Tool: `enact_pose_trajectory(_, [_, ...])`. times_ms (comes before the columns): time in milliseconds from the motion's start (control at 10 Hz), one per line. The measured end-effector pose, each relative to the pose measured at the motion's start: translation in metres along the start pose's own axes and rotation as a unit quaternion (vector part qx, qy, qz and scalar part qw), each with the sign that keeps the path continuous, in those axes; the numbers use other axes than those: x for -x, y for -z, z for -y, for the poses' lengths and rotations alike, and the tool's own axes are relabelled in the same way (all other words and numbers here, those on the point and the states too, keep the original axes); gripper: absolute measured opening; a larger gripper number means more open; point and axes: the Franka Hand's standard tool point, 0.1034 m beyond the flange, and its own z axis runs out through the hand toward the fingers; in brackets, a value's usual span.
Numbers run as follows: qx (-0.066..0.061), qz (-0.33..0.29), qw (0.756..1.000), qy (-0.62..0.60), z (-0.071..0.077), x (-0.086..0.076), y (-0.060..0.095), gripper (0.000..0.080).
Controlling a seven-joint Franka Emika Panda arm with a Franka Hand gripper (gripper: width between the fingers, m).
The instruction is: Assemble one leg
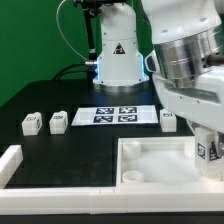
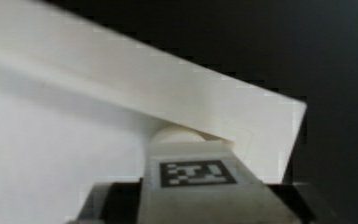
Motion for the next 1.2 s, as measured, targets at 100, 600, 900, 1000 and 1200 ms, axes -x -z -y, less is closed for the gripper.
enact_pose_trajectory(100, [-0.008,0.008,0.998,-0.069,0.001,-0.001,0.0,0.0297])
enact_pose_trajectory(600, [0.012,0.002,0.996,0.084,-0.003,0.009,-0.001,0.0379])
enact_pose_trajectory(900, [0.018,-0.003,0.968,0.25,-0.002,0.009,-0.001,0.0633])
enact_pose_trajectory(1000, [0.018,-0.003,0.958,0.287,-0.002,0.008,0.0,0.0645])
enact_pose_trajectory(1200, [0.041,-0.022,0.897,0.441,-0.002,0.001,0.002,0.0649])
